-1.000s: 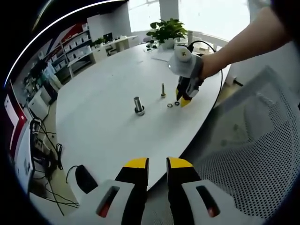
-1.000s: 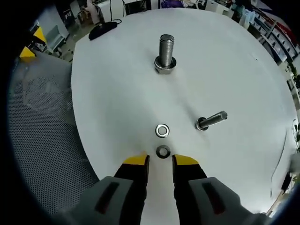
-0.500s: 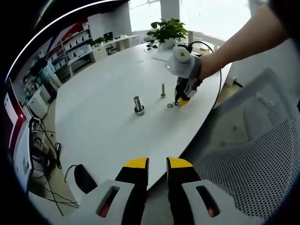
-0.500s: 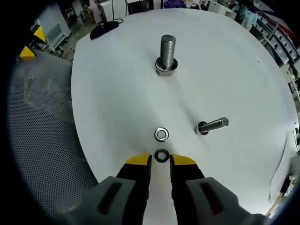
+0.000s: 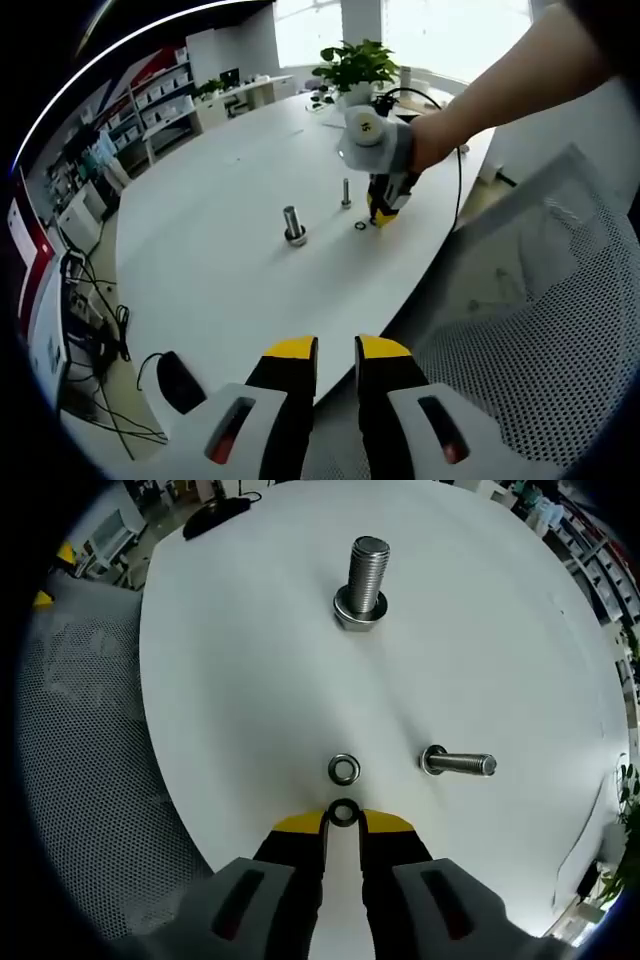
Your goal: Place the washer onto the threaded stud by aligning its center hole with the stud, sliding it down to the base, and recovering from edge contact or off-axis alignment until the washer reaches the visible bottom stop.
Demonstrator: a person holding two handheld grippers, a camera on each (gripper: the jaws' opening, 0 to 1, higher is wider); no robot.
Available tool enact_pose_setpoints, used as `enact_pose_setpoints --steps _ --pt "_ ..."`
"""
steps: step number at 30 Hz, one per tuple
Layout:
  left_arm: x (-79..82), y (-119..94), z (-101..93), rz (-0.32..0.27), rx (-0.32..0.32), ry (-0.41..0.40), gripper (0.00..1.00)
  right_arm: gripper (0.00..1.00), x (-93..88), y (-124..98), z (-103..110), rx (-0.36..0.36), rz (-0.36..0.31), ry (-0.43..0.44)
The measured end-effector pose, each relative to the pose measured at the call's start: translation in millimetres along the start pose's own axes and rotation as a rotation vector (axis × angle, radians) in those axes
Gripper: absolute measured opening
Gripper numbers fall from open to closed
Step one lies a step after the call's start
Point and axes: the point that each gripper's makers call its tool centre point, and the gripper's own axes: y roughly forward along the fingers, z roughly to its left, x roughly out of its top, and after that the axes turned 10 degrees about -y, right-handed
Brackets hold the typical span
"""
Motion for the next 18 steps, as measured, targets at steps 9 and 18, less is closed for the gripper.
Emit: enact_pose_setpoints --steps 9,18 --pt "-0.4 0.8 -1.7 0.005 -0.007 0.005 0.13 0.15 -3.0 -0.9 -0.1 -0.049 -0.034 0.042" --pt "1.1 0.2 -0.4 -0.003 -0.006 -0.001 0.13 0.15 -4.6 -0.3 -2.8 -0.051 -0.128 0.132"
